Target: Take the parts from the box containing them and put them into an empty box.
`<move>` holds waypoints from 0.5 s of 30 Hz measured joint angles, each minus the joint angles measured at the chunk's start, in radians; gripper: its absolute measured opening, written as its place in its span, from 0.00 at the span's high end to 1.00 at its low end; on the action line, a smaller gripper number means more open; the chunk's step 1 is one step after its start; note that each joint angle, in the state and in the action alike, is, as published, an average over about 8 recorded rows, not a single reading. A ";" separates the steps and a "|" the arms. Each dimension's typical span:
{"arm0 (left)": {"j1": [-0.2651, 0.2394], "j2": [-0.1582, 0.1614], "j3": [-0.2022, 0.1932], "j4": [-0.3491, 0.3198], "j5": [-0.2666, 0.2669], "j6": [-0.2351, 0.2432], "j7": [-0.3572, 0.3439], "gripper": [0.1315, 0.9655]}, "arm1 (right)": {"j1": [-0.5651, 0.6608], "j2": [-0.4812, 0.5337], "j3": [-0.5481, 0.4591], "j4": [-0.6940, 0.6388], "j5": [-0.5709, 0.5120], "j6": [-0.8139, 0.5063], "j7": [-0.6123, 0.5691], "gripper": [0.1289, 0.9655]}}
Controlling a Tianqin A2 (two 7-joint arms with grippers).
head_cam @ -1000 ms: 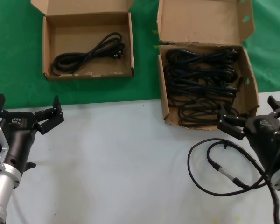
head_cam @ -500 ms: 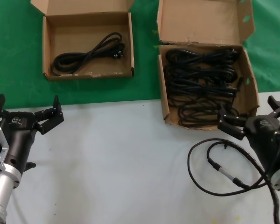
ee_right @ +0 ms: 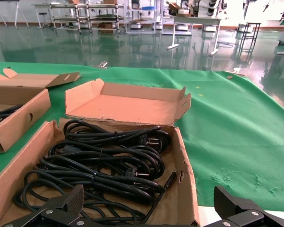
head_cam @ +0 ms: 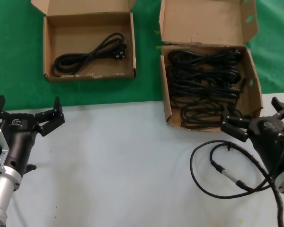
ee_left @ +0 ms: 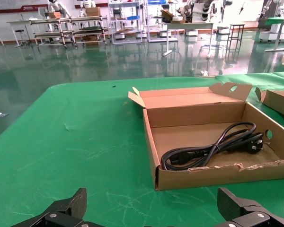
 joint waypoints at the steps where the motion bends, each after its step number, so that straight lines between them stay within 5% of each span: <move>1: 0.000 0.000 0.000 0.000 0.000 0.000 0.000 0.00 | 0.000 0.000 0.000 0.000 0.000 0.000 0.000 0.00; 15: 0.000 0.000 0.000 0.000 0.000 0.000 0.000 0.00 | 0.000 0.000 0.000 0.000 0.000 0.000 0.000 0.00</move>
